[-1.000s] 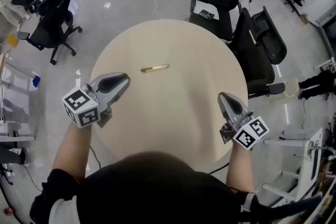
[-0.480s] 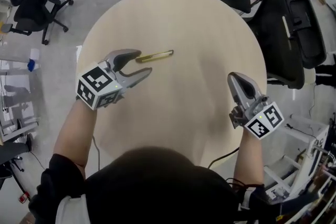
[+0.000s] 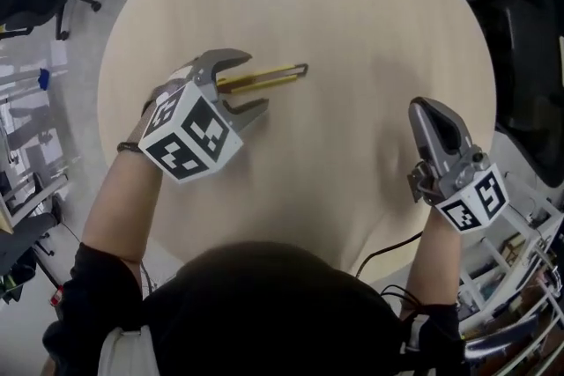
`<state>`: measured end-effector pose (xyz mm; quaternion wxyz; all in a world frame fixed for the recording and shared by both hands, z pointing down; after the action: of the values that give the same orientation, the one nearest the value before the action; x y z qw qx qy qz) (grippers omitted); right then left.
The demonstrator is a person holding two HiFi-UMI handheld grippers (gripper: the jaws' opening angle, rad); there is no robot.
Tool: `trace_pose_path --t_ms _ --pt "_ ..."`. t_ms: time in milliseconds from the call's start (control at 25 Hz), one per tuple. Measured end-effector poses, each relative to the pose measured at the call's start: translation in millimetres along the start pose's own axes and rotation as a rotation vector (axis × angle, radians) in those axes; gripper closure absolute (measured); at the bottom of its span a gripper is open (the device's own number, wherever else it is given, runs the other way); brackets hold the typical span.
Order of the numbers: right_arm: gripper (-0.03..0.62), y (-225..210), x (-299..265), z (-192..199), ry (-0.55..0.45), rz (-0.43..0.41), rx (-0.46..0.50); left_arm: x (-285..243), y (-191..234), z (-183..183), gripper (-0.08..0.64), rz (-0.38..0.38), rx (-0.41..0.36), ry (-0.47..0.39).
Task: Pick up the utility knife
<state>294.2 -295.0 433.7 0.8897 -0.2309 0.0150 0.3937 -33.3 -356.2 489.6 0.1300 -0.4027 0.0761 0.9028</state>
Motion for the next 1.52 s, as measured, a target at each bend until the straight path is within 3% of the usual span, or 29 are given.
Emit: trace_pose_path --t_ms 160,480,760,880,920,1240,1520 --pt "0.577 -13.6 -11.2 18.5 0.003 -0.014 -0.030 -24.6 0.3 5.2 0.276 0.012 -0.064 0.075" --pt "0.577 -27.8 -15.5 34.8 -0.017 -0.016 -0.052 -53.3 3.6 17.2 0.278 0.063 -0.046 0.130" --pt "0.577 -27.0 -17.3 41.3 0.011 -0.020 -0.037 -53.2 7.1 18.8 0.296 0.069 -0.015 0.106" --pt "0.577 -27.6 -16.4 41.4 0.007 -0.016 -0.041 -53.1 4.4 16.3 0.430 0.082 -0.022 0.107" --pt "0.577 -28.2 -16.0 41.9 0.006 -0.015 -0.042 -53.8 2.5 15.8 0.440 0.085 -0.031 0.109" --pt "0.577 -24.1 -11.6 39.7 0.001 -0.013 -0.039 -54.5 -1.7 16.4 0.445 0.058 -0.032 0.109" --pt "0.577 -16.7 5.8 32.5 -0.009 0.009 -0.033 -40.0 -3.6 -0.6 0.445 0.010 -0.019 0.033"
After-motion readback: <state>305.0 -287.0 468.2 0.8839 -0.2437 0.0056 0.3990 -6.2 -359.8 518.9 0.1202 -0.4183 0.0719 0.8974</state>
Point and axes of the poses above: the fingertips, and each gripper's own axes: x backward along the fingers, y to its left, z out of its underside, the point moved 10 cm from there along x, backward along the fingers, and after that the axes turned 6 degrees about -y, right-handed, at the moved point
